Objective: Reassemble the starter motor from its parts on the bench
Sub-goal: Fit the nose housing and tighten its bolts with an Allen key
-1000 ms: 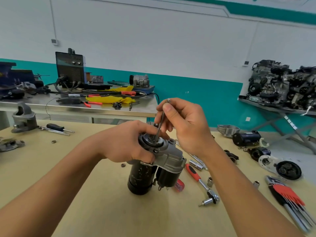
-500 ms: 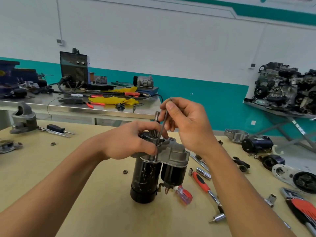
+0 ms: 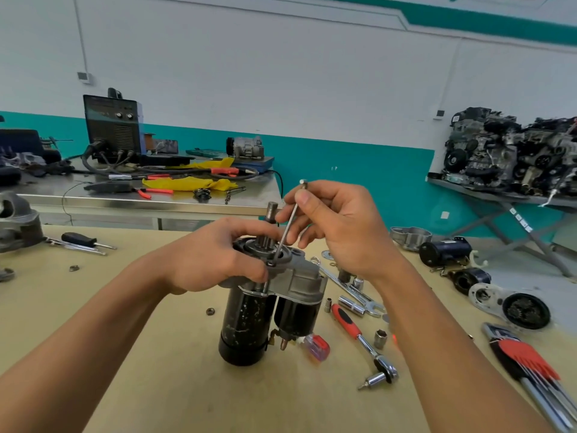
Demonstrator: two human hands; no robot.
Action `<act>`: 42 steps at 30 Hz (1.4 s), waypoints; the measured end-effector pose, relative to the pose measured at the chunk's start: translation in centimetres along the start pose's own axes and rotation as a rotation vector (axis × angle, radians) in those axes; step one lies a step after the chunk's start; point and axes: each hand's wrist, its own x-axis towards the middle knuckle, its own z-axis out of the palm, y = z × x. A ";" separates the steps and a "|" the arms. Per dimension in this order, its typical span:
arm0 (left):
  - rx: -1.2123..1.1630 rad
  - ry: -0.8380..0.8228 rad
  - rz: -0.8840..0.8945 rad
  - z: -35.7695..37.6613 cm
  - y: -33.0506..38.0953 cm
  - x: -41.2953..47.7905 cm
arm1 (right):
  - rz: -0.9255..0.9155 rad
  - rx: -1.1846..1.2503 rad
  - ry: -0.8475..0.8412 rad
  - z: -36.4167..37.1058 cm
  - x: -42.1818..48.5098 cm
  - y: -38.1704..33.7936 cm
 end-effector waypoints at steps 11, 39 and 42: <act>0.005 0.036 -0.010 0.4 0.1 0.0 | -0.070 0.028 0.125 1.2 0.3 0.3; -0.077 0.105 -0.025 -0.1 -0.6 -0.1 | 0.133 0.084 0.055 1.6 0.6 1.2; -0.041 0.102 -0.011 -0.1 -0.6 -0.1 | 0.100 -0.033 0.280 2.8 0.8 1.7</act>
